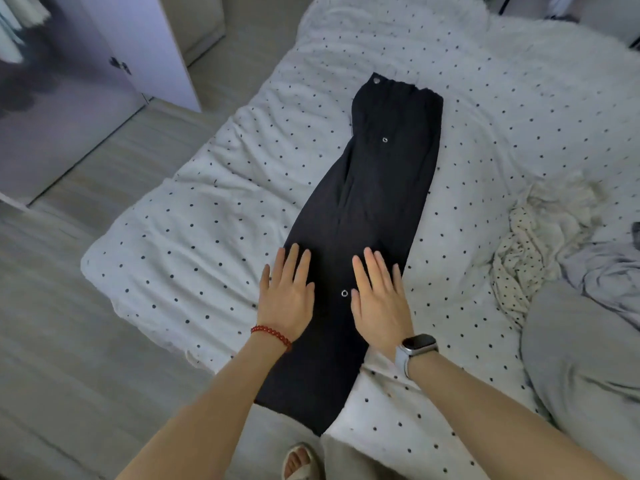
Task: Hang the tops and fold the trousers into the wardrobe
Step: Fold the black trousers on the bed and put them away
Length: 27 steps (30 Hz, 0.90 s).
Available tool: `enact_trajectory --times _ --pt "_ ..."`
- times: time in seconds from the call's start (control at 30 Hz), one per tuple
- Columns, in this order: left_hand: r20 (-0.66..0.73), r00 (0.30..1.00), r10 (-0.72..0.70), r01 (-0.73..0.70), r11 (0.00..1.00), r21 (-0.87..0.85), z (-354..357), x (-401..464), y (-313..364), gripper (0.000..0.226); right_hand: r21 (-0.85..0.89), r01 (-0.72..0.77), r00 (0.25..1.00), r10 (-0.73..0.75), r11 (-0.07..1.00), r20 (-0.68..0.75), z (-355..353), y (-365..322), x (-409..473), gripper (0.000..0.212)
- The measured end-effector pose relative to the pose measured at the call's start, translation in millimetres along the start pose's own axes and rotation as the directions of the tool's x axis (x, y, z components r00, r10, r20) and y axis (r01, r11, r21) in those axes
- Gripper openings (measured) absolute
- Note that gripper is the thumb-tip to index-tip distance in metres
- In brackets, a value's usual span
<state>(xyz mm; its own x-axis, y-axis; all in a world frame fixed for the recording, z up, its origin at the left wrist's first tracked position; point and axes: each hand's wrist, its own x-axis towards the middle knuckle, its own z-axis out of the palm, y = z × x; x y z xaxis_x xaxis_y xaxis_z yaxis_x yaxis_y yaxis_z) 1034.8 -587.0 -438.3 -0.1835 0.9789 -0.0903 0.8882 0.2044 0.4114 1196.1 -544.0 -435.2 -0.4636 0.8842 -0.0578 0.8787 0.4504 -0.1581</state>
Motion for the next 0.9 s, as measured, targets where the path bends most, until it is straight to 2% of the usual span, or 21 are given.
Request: enact_trajectory --times 0.1,0.17,0.23,0.33,0.4,0.5,0.57,0.63,0.7,0.73,0.8,0.9 --pt "-0.015 0.998 0.062 -0.061 0.996 0.072 3 53 15 0.051 -0.013 0.009 1.000 -0.009 1.000 0.007 -11 24 60 0.054" --pt "0.020 0.998 0.064 -0.066 0.989 0.130 3 84 22 0.058 -0.006 0.020 1.000 -0.020 1.000 -0.001 -18 44 98 0.056" --pt "0.033 0.996 0.080 -0.083 0.989 0.120 4 121 30 0.065 0.003 0.011 1.000 -0.011 1.000 0.005 -24 70 141 0.057" --pt "-0.001 0.991 0.133 -0.131 0.982 0.137 7 182 47 0.061 -0.022 -0.018 1.000 0.018 1.000 -0.013 -33 112 201 0.058" --pt "0.033 0.986 0.164 -0.167 0.967 0.191 8 218 64 0.059 -0.019 -0.033 0.999 0.033 0.999 0.005 -39 139 231 0.062" --pt "0.049 0.990 0.133 -0.141 0.965 0.220 16 274 82 0.067 0.066 -0.039 0.999 0.040 0.997 -0.014 -42 173 272 0.067" --pt "0.020 0.996 0.089 -0.092 0.973 0.213 19 308 89 0.067 0.213 -0.079 0.996 0.088 0.974 -0.034 -46 185 294 0.057" --pt "-0.053 0.991 0.121 -0.103 0.957 0.270 15 338 95 0.066 0.432 -0.135 0.976 0.196 0.892 -0.099 -51 190 311 0.055" --pt "-0.094 0.977 0.189 -0.143 0.920 0.365 13 363 98 0.062 0.634 -0.220 0.924 0.367 0.742 -0.110 -58 192 330 0.061" --pt "-0.094 0.967 0.237 -0.182 0.901 0.394 14 378 101 0.059 0.717 -0.265 0.892 0.447 0.644 -0.072 -62 198 344 0.065" --pt "-0.034 0.960 0.278 -0.239 0.877 0.416 16 387 103 0.056 0.802 -0.350 0.861 0.504 0.484 0.071 -75 207 362 0.071" --pt "0.030 0.971 0.239 -0.229 0.879 0.419 18 390 105 0.054 0.792 -0.445 0.861 0.441 0.418 0.252 -93 219 379 0.074"
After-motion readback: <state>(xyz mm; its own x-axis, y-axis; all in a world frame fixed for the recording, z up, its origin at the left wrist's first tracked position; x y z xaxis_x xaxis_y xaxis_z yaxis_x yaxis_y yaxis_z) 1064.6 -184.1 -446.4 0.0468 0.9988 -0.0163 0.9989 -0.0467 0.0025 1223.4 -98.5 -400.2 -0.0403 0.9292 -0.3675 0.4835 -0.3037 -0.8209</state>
